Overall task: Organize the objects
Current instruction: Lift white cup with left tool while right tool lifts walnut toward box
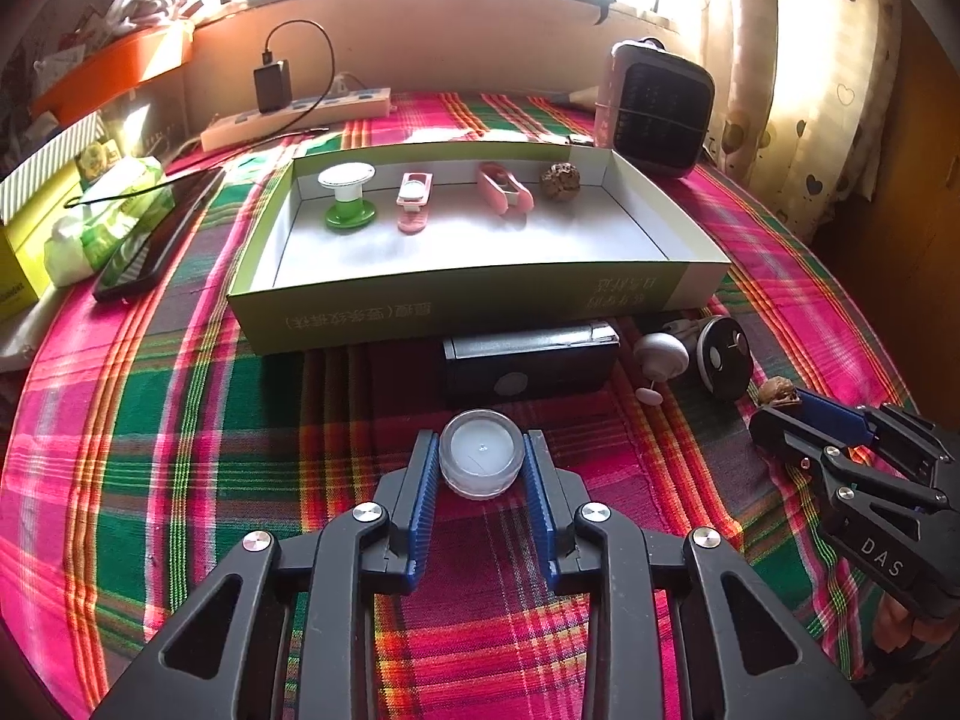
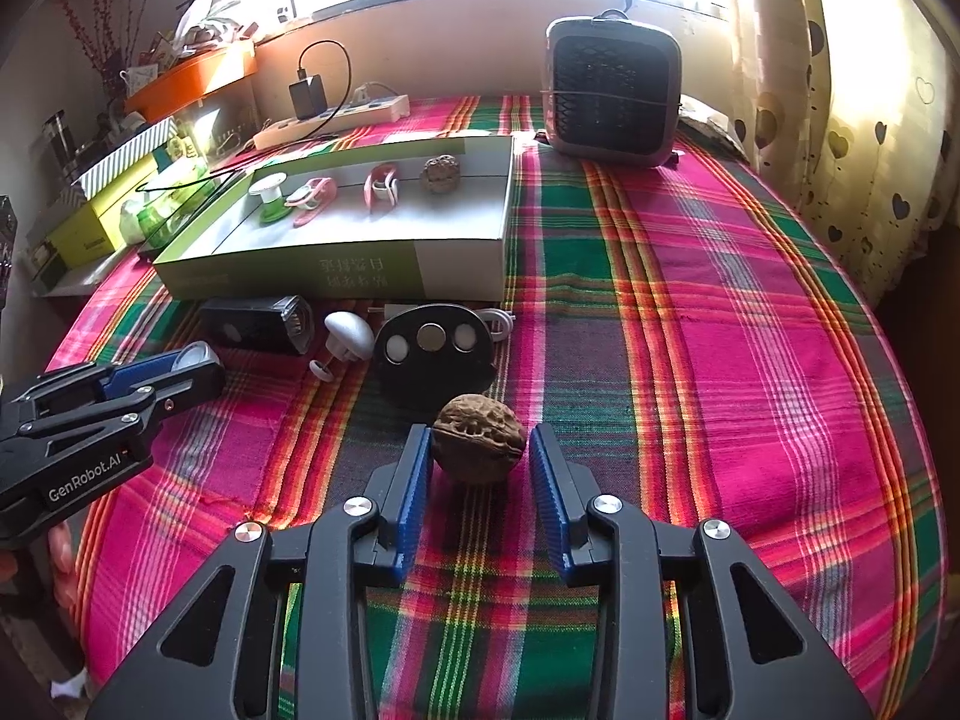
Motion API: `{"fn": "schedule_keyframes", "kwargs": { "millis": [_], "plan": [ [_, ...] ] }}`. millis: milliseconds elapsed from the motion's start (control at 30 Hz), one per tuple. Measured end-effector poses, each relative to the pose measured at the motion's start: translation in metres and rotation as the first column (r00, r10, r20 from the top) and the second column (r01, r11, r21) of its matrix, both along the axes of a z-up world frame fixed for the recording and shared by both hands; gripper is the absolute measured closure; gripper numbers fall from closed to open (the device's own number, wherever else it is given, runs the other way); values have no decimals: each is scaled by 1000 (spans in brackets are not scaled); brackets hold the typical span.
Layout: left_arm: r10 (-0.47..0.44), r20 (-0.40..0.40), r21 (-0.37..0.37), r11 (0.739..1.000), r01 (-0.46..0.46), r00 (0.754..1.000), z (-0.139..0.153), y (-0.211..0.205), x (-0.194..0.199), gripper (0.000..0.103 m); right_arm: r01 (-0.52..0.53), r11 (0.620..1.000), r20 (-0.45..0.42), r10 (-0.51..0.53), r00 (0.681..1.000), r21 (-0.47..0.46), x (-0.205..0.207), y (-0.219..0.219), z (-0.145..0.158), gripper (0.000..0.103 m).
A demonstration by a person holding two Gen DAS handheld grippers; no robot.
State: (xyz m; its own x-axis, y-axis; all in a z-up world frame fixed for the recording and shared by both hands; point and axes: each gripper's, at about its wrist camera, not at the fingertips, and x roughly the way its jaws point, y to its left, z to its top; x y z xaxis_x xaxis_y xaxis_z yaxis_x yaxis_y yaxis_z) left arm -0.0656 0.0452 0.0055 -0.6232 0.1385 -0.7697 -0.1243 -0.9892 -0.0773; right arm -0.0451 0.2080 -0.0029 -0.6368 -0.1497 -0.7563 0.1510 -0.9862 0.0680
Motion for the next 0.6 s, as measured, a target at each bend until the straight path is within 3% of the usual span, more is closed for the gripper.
{"fn": "schedule_keyframes", "kwargs": {
  "millis": [600],
  "plan": [
    [10,-1,12,1000,-10,1000,0,-3,0,78,-8,1000,-5,8,1000,10,1,-2,0,70]
  ]
}}
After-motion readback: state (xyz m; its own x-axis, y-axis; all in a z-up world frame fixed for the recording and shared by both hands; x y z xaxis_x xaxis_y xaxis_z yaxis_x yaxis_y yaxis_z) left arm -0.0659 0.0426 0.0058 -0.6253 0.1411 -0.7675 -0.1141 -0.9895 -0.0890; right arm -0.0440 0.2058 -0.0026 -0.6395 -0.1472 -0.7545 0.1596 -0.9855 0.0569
